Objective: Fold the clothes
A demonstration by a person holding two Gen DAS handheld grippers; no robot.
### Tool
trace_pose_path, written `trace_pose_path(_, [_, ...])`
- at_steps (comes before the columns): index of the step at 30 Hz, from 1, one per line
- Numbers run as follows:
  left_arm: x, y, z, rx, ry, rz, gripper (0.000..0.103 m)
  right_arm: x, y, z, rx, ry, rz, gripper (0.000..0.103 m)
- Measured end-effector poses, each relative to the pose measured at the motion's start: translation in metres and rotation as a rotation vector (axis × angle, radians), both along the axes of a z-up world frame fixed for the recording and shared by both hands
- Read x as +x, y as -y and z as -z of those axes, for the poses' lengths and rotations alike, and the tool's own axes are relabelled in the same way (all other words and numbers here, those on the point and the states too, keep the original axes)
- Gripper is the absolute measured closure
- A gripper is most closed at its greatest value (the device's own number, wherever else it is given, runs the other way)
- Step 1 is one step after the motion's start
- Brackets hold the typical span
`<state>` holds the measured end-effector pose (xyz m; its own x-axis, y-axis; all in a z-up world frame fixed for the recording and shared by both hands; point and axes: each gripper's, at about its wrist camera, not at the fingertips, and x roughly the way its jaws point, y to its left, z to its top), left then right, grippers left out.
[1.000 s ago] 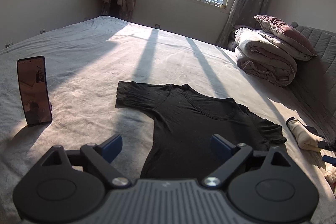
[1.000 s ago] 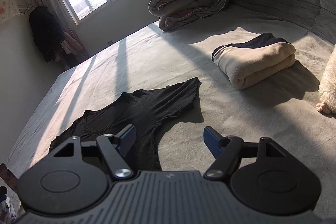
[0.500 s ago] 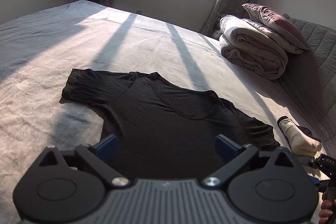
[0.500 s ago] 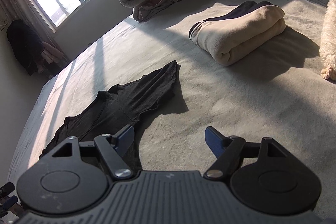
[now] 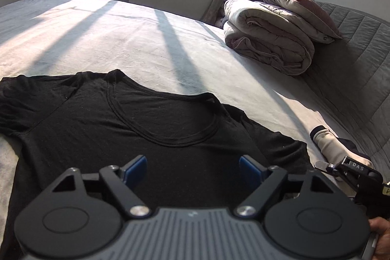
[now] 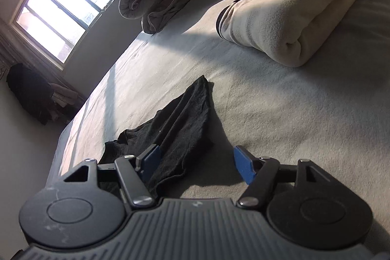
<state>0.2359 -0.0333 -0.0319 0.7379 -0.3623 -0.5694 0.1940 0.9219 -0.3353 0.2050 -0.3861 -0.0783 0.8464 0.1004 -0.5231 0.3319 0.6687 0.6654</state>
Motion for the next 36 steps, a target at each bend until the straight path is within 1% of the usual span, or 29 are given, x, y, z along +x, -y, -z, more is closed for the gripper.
trace_pose_path(2, [0.014,0.007,0.005,-0.021,0.007,0.019,0.031,0.006,-0.003,0.001,-0.004,0.004,0.012,0.051])
trace_pose_path(3, [0.021,0.009,0.008,-0.044,0.010,0.028,0.035,0.008,-0.005,0.002,-0.018,0.002,0.020,0.055])
trace_pose_path(4, [0.027,0.010,0.011,-0.068,0.012,0.038,0.043,0.011,-0.008,0.002,-0.038,0.002,0.023,0.064])
trace_pose_path(5, [0.033,0.011,0.015,-0.095,0.007,0.047,0.051,0.012,-0.010,0.001,-0.053,0.002,0.026,0.075])
trace_pose_path(6, [0.042,0.012,0.020,-0.139,-0.006,0.060,0.054,0.014,-0.011,0.001,-0.066,0.000,0.028,0.080])
trace_pose_path(7, [0.049,0.013,0.024,-0.178,-0.019,0.073,0.063,0.014,-0.012,0.000,-0.073,0.003,0.030,0.085])
trace_pose_path(8, [0.057,0.014,0.028,-0.216,-0.035,0.088,0.071,0.015,-0.014,-0.002,-0.077,0.010,0.030,0.089])
trace_pose_path(10, [0.071,0.018,0.035,-0.294,-0.060,0.121,0.076,0.018,-0.018,-0.009,-0.099,0.024,0.019,0.091])
trace_pose_path(14, [0.087,0.025,0.050,-0.433,-0.093,0.196,0.075,0.030,-0.035,-0.030,-0.178,0.059,-0.045,0.093])
trace_pose_path(15, [0.088,0.025,0.057,-0.457,-0.102,0.201,0.075,0.035,-0.041,-0.037,-0.201,0.071,-0.067,0.093])
trace_pose_path(17, [0.089,0.021,0.070,-0.498,-0.123,0.204,0.075,0.042,-0.055,-0.047,-0.252,0.089,-0.126,0.094])
trace_pose_path(18, [0.089,0.019,0.077,-0.518,-0.135,0.203,0.071,0.047,-0.064,-0.050,-0.281,0.097,-0.166,0.094])
trace_pose_path(19, [0.090,0.015,0.083,-0.545,-0.150,0.208,0.071,0.053,-0.074,-0.053,-0.310,0.104,-0.211,0.094])
trace_pose_path(20, [0.091,0.011,0.087,-0.573,-0.164,0.211,0.070,0.058,-0.085,-0.056,-0.340,0.112,-0.256,0.094])
trace_pose_path(21, [0.094,0.007,0.085,-0.605,-0.178,0.213,0.068,0.062,-0.094,-0.057,-0.365,0.118,-0.299,0.094])
trace_pose_path(22, [0.096,0.003,0.083,-0.639,-0.189,0.213,0.058,0.067,-0.102,-0.056,-0.382,0.123,-0.339,0.094])
trace_pose_path(24, [0.098,-0.009,0.085,-0.733,-0.183,0.202,0.048,0.073,-0.118,-0.049,-0.399,0.133,-0.427,0.094])
trace_pose_path(25, [0.100,-0.014,0.087,-0.771,-0.196,0.202,0.048,0.076,-0.125,-0.046,-0.407,0.137,-0.472,0.094])
trace_pose_path(28, [0.105,-0.021,0.094,-0.837,-0.230,0.188,0.048,0.081,-0.147,-0.029,-0.424,0.136,-0.598,0.094])
trace_pose_path(29, [0.105,-0.022,0.095,-0.842,-0.230,0.188,0.048,0.081,-0.153,-0.023,-0.426,0.134,-0.633,0.094])
trace_pose_path(31, [0.103,-0.020,0.091,-0.820,-0.221,0.188,0.047,0.082,-0.165,-0.011,-0.413,0.103,-0.702,0.094])
trace_pose_path(33, [0.102,-0.015,0.088,-0.778,-0.206,0.189,0.047,0.082,-0.172,-0.006,-0.426,0.079,-0.734,0.089])
trace_pose_path(34, [0.101,-0.013,0.085,-0.751,-0.199,0.192,0.047,0.081,-0.176,-0.004,-0.434,0.069,-0.748,0.086])
trace_pose_path(36, [0.099,-0.008,0.079,-0.683,-0.175,0.194,0.047,0.080,-0.175,-0.007,-0.417,0.061,-0.775,0.081])
